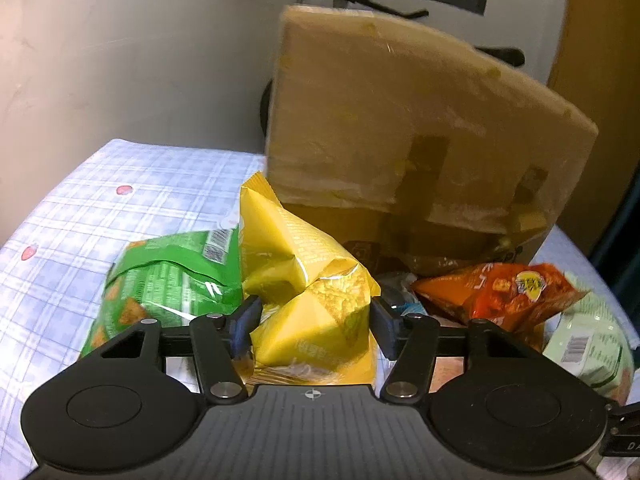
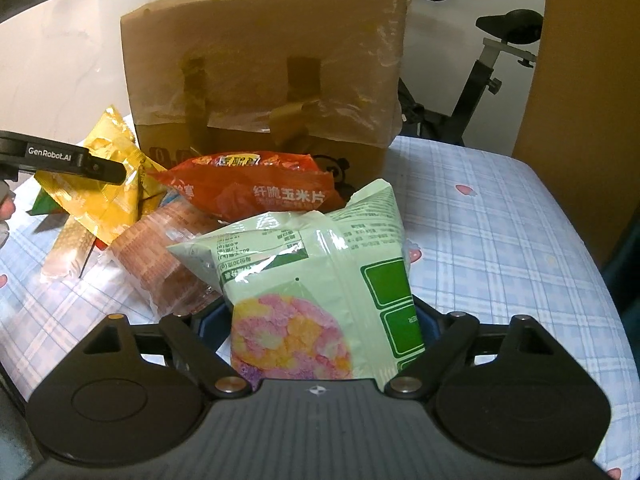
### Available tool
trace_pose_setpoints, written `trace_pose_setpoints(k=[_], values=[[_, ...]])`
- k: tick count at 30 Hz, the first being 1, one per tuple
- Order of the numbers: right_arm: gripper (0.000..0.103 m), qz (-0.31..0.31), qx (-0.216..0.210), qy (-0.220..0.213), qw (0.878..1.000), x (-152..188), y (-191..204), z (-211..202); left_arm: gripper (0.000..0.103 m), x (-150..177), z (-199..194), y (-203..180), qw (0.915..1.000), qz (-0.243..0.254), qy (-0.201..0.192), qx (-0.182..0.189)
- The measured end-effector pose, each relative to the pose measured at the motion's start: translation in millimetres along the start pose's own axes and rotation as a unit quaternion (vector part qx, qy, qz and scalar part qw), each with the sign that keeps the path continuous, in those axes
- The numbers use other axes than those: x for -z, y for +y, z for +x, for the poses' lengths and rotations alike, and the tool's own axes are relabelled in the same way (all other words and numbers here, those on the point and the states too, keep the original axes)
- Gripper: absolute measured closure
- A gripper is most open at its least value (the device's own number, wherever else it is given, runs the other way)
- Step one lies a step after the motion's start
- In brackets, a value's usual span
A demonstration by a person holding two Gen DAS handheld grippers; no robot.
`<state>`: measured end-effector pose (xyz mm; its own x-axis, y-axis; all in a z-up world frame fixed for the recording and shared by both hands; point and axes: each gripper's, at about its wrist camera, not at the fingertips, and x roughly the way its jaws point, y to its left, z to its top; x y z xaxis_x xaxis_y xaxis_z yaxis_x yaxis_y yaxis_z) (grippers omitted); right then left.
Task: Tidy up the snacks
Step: 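Lift the yellow bag and pale green bag up toward the box opening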
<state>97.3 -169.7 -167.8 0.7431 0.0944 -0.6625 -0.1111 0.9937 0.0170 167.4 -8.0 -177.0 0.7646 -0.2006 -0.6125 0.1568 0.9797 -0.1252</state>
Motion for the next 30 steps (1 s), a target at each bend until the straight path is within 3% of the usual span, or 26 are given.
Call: trace_pose_setpoints(k=[8, 18, 30], values=[[0.016, 0.013, -0.001, -0.007, 1.000, -2, 1, -14, 0.043, -3, -40, 1, 0.9991, 0.008, -0.038, 0.015], [0.016, 0.014, 0.029, -0.012, 0.999, -2, 0, -37, 0.043, -10, -75, 5, 0.9974, -0.001, -0.068, 0.024], [0.016, 0.034, 0.052, -0.073, 0.995, -30, -21, -78, 0.043, -32, -104, -1, 0.9933, 0.010, -0.110, 0.033]])
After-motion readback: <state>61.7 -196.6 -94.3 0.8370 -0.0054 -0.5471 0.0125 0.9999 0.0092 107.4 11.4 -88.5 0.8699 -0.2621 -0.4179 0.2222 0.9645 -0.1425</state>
